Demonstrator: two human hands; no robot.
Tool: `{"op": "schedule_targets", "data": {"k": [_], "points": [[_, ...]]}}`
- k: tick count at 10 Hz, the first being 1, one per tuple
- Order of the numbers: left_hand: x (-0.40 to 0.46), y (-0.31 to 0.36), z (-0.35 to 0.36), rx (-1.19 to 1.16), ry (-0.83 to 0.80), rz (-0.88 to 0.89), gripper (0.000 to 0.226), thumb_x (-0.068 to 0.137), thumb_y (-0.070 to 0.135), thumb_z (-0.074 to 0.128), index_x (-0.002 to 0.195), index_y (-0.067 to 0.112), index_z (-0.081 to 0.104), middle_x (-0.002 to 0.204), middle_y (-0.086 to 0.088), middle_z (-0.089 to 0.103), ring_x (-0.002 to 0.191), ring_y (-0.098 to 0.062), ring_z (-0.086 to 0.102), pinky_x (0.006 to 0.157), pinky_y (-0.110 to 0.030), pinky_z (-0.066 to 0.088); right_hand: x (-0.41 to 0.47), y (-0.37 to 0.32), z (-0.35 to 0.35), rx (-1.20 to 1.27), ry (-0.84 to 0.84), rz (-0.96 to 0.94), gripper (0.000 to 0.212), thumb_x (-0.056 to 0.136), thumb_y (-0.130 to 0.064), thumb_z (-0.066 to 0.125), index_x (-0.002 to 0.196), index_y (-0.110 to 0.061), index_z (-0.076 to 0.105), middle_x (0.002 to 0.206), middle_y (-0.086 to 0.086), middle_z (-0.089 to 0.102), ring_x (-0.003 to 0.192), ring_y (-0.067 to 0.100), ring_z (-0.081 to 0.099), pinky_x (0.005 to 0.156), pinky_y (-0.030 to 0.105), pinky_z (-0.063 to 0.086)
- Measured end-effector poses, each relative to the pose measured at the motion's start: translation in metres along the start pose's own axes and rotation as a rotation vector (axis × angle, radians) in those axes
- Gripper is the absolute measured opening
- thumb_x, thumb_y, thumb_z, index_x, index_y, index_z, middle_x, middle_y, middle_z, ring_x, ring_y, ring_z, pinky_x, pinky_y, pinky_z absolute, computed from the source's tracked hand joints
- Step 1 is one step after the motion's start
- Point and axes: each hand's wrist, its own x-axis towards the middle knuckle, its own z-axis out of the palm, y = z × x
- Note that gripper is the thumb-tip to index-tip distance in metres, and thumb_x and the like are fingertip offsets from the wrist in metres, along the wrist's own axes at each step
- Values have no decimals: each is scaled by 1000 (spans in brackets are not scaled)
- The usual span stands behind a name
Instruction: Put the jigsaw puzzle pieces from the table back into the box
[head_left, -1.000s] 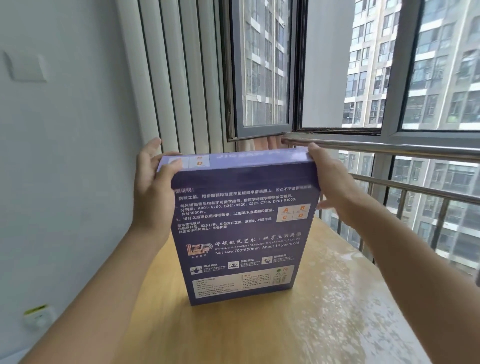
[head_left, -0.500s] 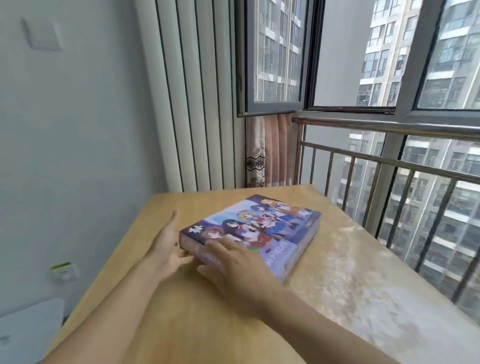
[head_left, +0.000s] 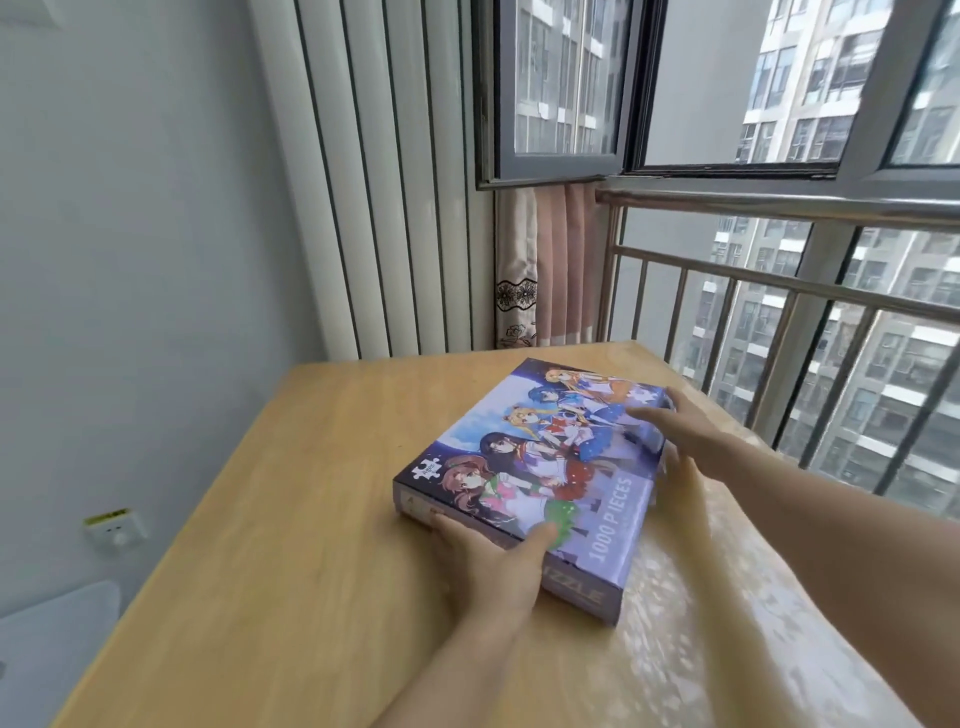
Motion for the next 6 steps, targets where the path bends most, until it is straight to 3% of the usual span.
{"op": "schedule_targets", "data": {"k": [1,2,3,4,5,6], "points": [[36,13,-11,-37,-20,20,122,60,29,88,155,14,13,141,0,54,120,-17,58,101,-31,49,24,15,-3,82,106,-10,83,68,-33,90,139,-16,49,130,5,63,109,22,65,88,34,52],[96,32,-52,9,6,112,54,82,-12,69,130,8,53,123,-11,66,95,-20,63,68,-13,51,27,25,-3,60,210,-18,96,64,-33,94,146,-16,46,131,4,59,112,21,62,92,32,49],[144,43,-93,62,262,89,35,90,5,70,125,4,63,119,-12,68,93,-21,61,74,-24,51,13,21,3,-160,142,-37,56,69,-47,88,107,-11,68,96,6,70,84,20,66,73,33,49],[161,42,-118,130,287,21,48,82,36,79,123,15,67,112,-7,71,96,-25,66,91,-39,54,-11,12,20,-322,120,-82,41,75,-48,82,81,-10,69,74,5,69,73,22,63,59,31,42],[161,42,-130,208,155,81,41,82,37,80,117,19,66,107,-1,71,93,-21,66,80,-32,52,-31,8,31,-420,171,-95,45,77,-43,78,69,0,69,65,14,70,68,29,67,54,35,46],[159,50,-137,209,17,100,38,87,28,77,121,17,64,110,-3,71,90,-19,66,77,-30,51,-41,-1,35,-438,102,-13,55,78,-45,75,71,9,68,65,20,71,63,34,71,57,44,57]]}}
